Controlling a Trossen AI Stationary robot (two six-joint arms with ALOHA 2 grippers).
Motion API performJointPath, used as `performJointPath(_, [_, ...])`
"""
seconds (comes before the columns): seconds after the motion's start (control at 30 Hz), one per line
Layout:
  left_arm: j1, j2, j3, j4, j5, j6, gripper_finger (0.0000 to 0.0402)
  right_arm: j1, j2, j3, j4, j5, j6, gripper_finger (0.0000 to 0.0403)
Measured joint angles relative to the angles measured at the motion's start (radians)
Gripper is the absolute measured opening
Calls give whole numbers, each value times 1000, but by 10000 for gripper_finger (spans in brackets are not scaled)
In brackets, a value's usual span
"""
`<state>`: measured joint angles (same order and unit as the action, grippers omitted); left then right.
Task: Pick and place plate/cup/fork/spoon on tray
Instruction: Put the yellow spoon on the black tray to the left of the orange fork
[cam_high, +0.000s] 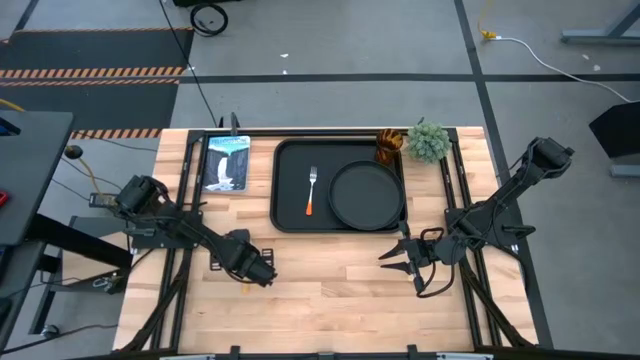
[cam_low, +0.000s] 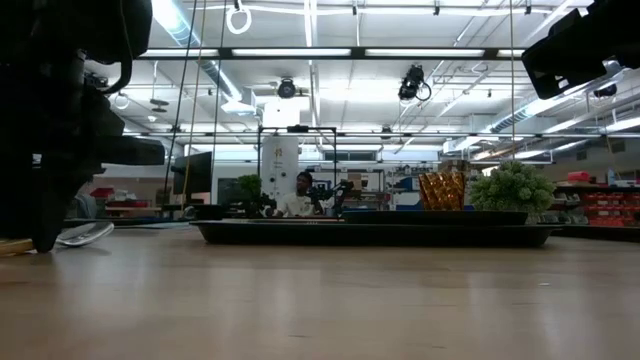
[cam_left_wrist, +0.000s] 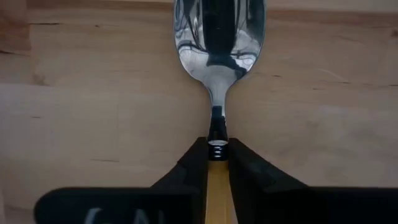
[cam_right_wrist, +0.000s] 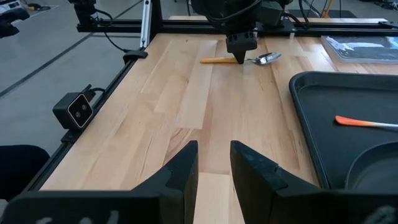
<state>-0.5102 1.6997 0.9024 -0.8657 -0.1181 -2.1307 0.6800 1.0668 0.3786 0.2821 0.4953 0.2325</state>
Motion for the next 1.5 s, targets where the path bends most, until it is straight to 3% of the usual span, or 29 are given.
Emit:
performJointPath(0.27, [3,-24,57,-77,-43,10,57,0,0,0,0,0,0,100])
performJointPath(0.5, [20,-24,141,-123,-206,14,58,0,0,0,11,0,-7,100])
performJointPath(0.63, [74,-24,148,-105,-250,57,59,0,0,0,28,0,-20,100])
performJointPath(0.77, [161,-24,148,-50,-263,184,57,0,0,0,31,0,-24,100])
performJointPath(1.17, [455,-24,149,342,-337,692,58,0,0,0,31,0,-24,100])
performJointPath(1.5, [714,-2,150,462,-280,962,58,0,0,0,31,0,-22,100])
